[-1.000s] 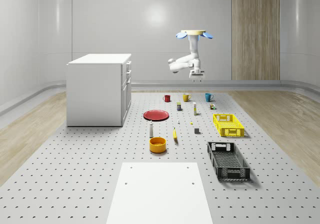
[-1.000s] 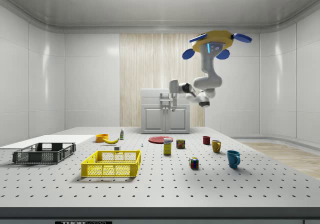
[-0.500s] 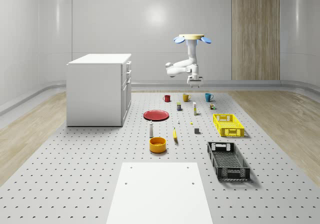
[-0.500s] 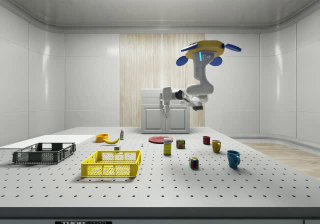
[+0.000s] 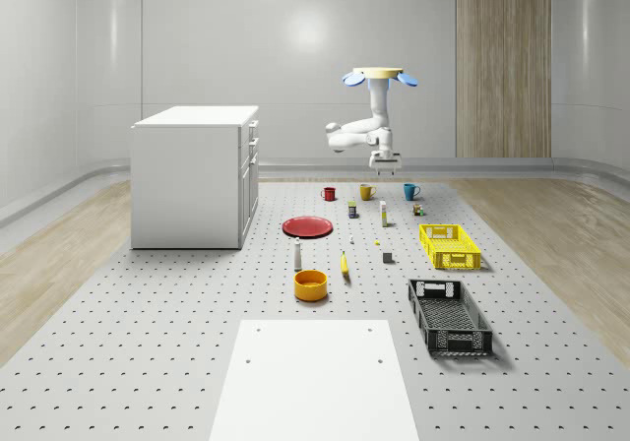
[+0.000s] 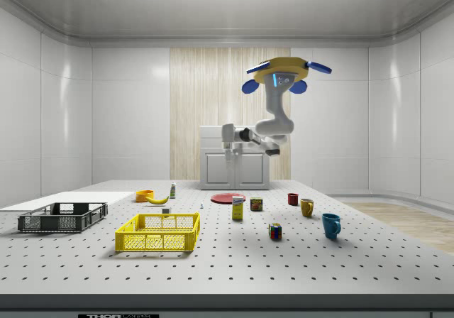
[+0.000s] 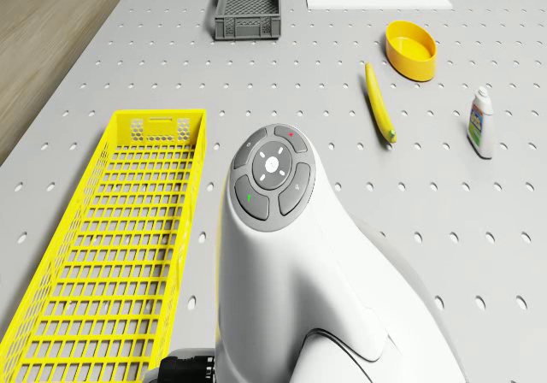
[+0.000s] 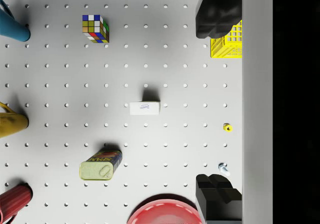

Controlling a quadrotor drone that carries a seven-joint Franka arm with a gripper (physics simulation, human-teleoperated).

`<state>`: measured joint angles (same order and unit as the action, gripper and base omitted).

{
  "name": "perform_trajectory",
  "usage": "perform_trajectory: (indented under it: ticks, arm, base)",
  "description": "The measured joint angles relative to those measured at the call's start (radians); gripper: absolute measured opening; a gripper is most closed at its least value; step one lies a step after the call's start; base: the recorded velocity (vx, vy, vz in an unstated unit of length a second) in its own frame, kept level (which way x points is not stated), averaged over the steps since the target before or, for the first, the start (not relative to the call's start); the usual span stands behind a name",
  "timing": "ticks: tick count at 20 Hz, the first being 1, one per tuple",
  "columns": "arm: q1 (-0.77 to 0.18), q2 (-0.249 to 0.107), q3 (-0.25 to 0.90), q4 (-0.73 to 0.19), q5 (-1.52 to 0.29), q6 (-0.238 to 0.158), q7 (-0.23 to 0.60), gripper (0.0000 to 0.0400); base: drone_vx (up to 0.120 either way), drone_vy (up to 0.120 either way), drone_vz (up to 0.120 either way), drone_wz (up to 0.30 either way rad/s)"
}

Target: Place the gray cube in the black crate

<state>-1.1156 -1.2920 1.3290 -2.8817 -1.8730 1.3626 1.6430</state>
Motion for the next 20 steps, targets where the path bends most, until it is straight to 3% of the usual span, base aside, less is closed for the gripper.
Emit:
perform_trajectory:
  ticks: [20]
  arm:
    - [-0.018,-0.070,0.015,0.004,0.032,0.065,0.017,0.0400]
  base:
    - [0.120,0.000,0.000,0.000]
